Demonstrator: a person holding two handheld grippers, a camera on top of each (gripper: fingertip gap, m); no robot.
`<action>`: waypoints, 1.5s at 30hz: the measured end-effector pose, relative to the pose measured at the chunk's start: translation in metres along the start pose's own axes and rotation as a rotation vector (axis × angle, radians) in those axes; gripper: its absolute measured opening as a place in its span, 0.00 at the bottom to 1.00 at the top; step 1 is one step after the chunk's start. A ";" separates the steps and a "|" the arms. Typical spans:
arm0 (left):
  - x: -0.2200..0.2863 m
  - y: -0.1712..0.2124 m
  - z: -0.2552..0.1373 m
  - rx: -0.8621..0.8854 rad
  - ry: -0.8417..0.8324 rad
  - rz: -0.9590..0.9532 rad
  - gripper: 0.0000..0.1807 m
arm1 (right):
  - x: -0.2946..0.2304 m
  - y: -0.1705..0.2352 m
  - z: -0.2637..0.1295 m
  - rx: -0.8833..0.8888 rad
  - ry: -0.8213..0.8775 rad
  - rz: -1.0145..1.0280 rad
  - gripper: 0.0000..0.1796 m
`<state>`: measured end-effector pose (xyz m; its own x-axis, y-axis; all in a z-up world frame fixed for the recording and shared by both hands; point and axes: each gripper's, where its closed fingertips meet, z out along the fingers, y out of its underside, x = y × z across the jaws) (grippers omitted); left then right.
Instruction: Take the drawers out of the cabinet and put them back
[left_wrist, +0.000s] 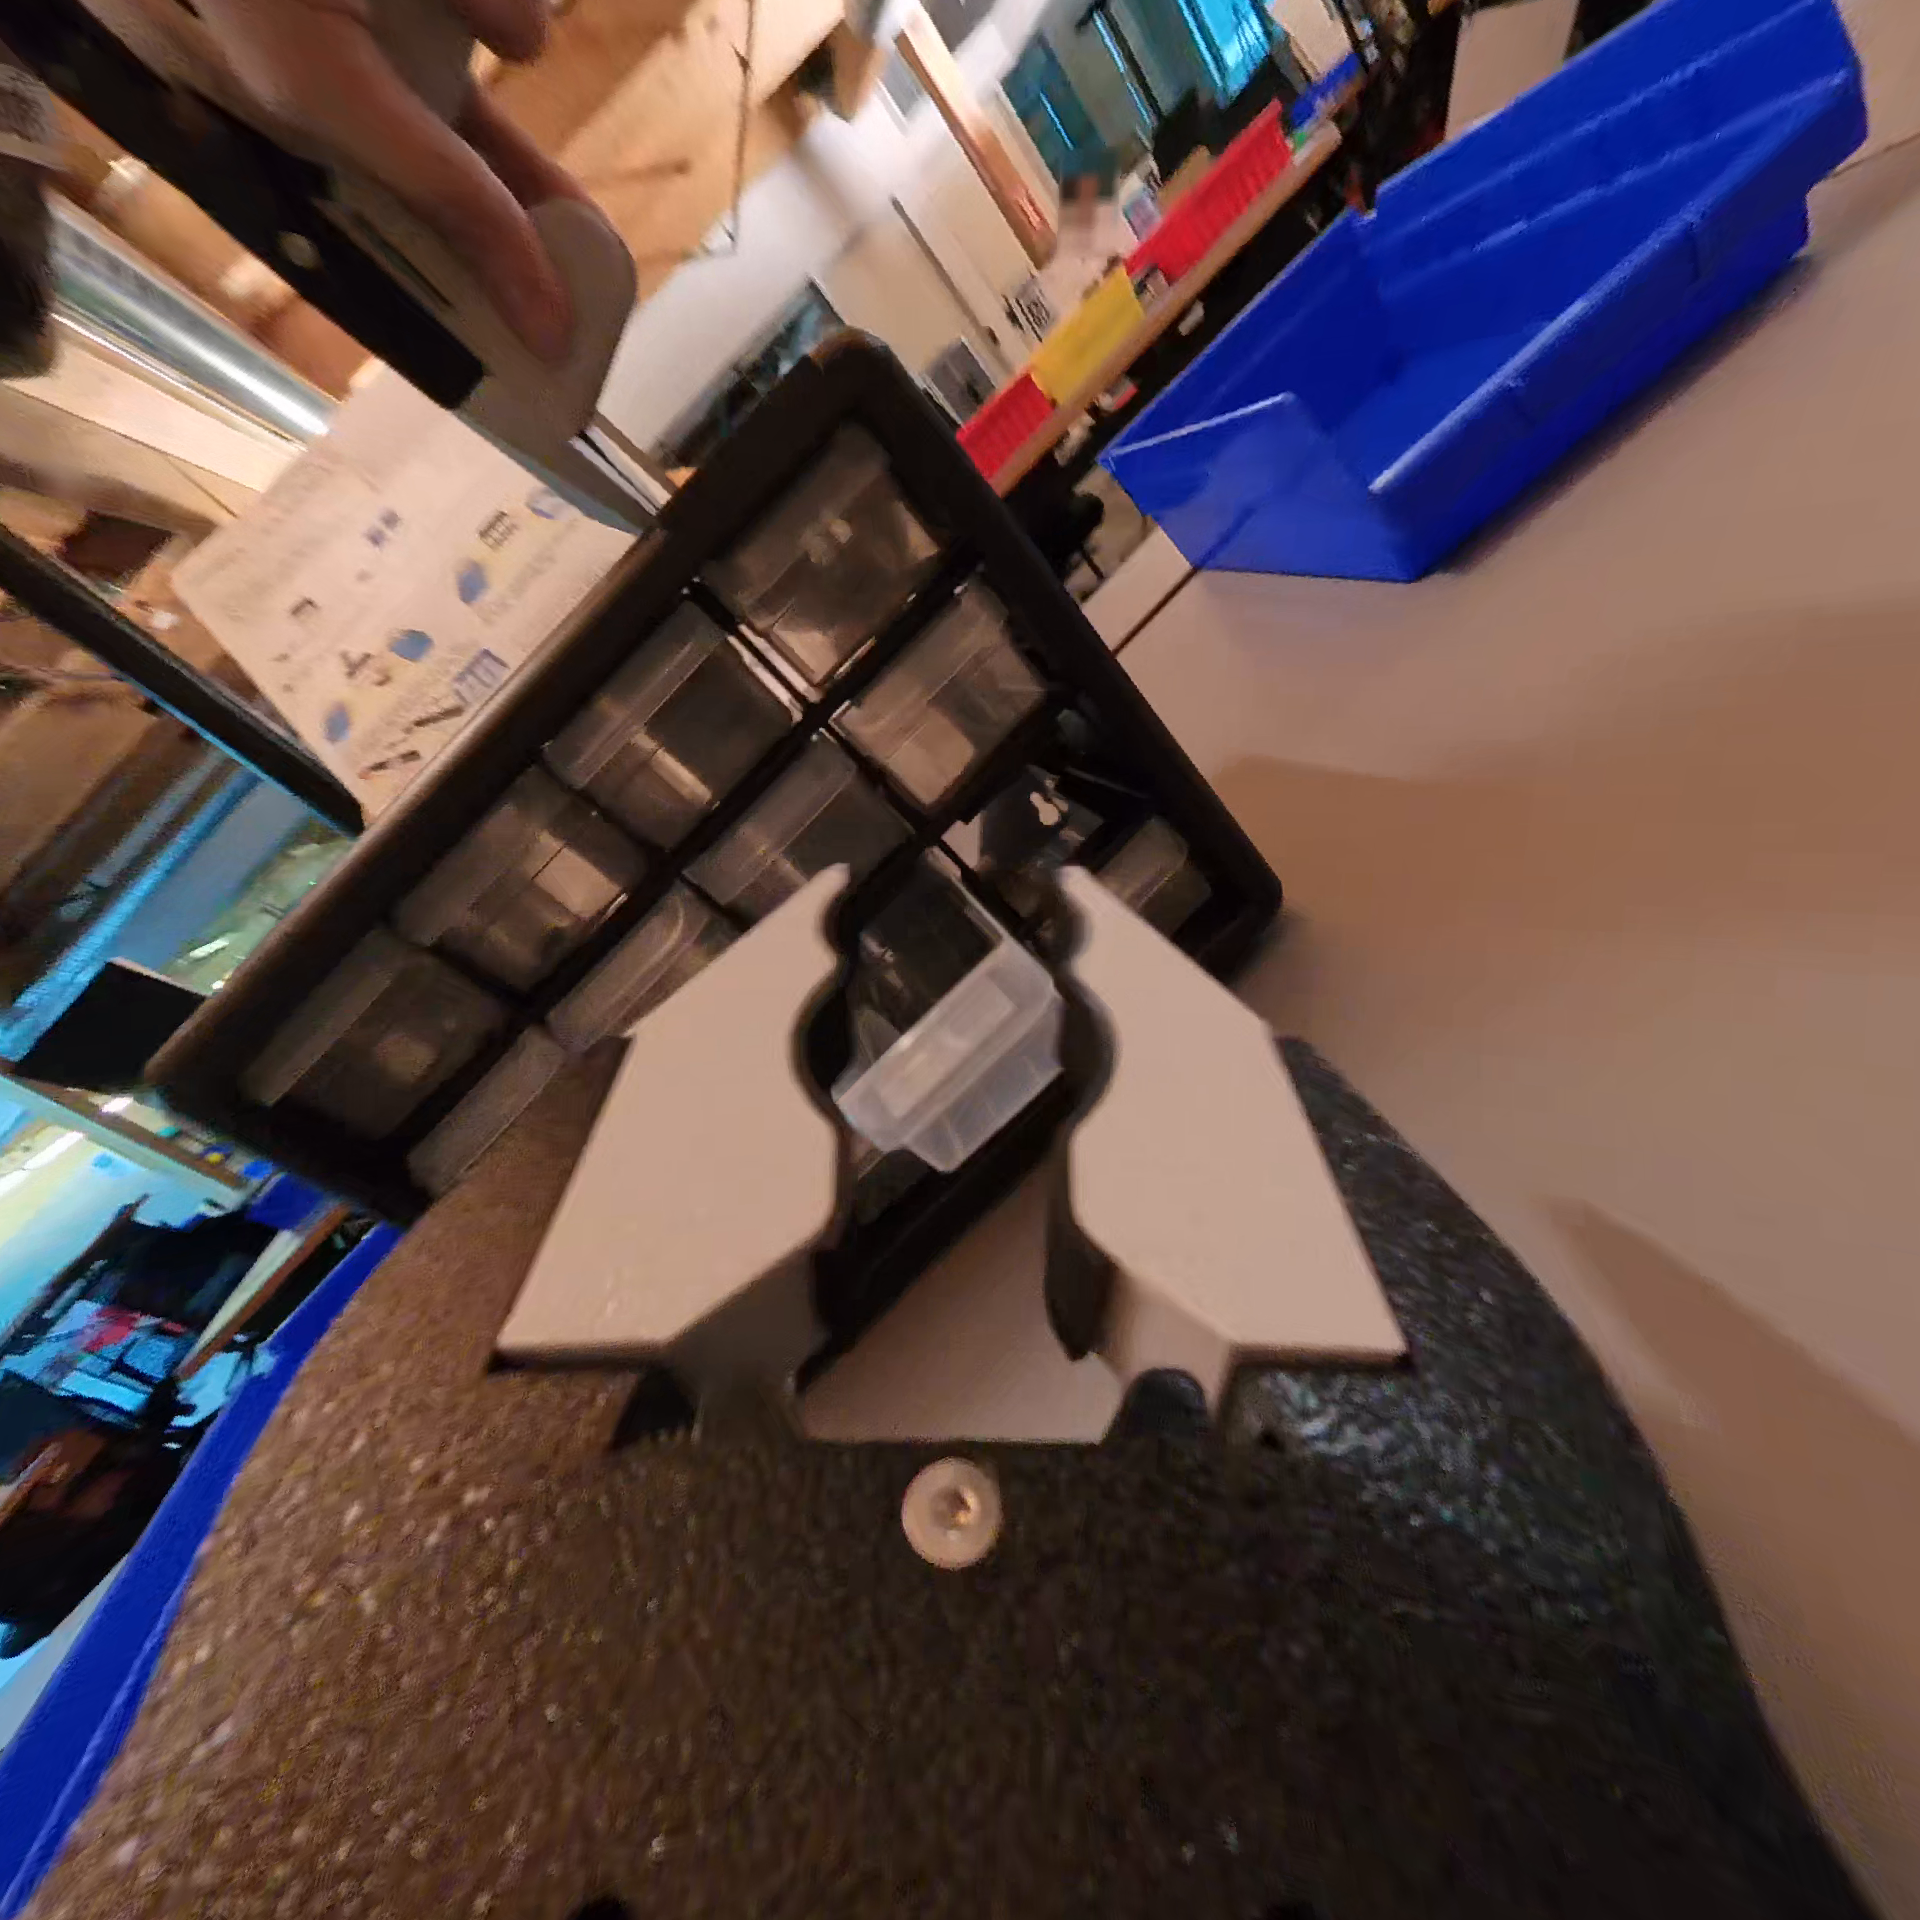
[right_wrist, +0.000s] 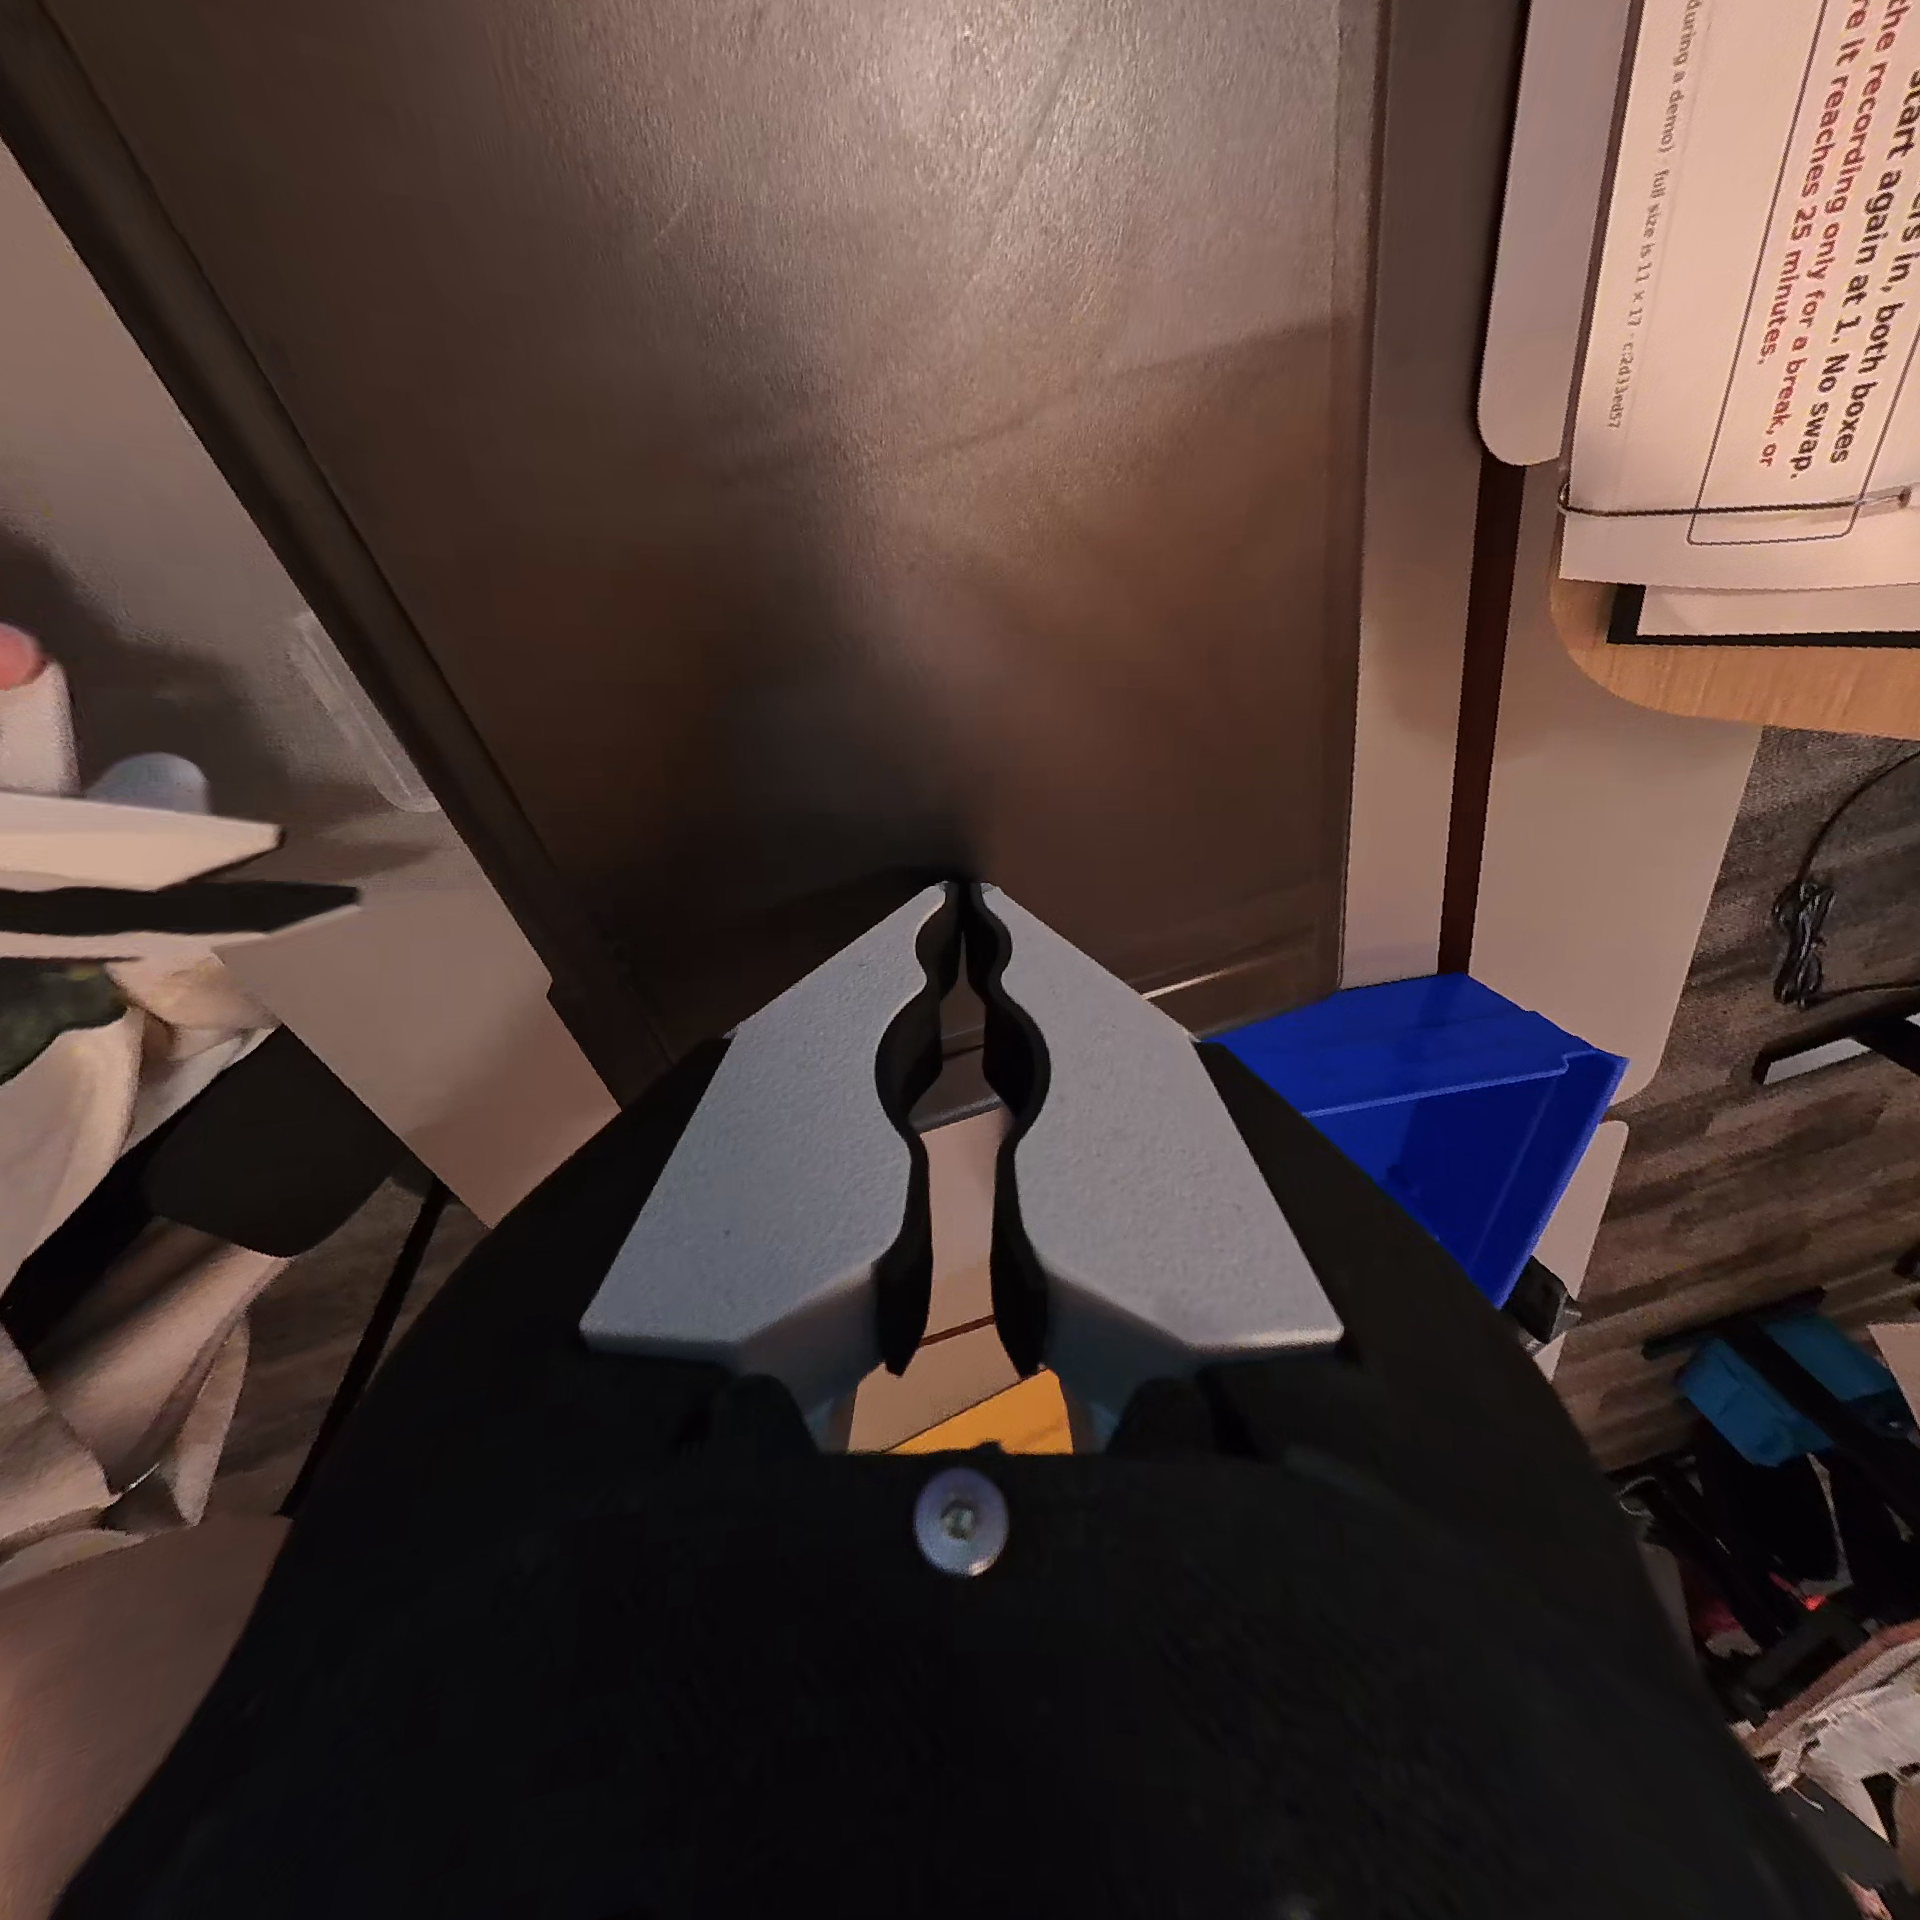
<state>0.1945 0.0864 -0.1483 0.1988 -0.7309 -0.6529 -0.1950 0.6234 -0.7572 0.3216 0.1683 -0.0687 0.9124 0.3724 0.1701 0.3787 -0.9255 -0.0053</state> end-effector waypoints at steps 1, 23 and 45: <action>0.002 0.002 -0.008 0.020 -0.026 0.011 0.08 | 0.000 0.000 0.000 -0.003 0.003 -0.002 0.00; -0.010 0.062 0.047 -0.154 -0.222 0.596 0.00 | 0.000 0.000 0.000 -0.059 0.038 -0.004 0.00; -0.011 0.062 0.059 -0.138 -0.161 0.519 0.00 | 0.000 0.000 0.000 -0.073 0.048 -0.007 0.00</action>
<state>0.2370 0.1494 -0.1894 0.1847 -0.2794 -0.9422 -0.4282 0.8401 -0.3330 0.3221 0.1681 -0.0687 0.9004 0.3771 0.2170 0.3715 -0.9260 0.0678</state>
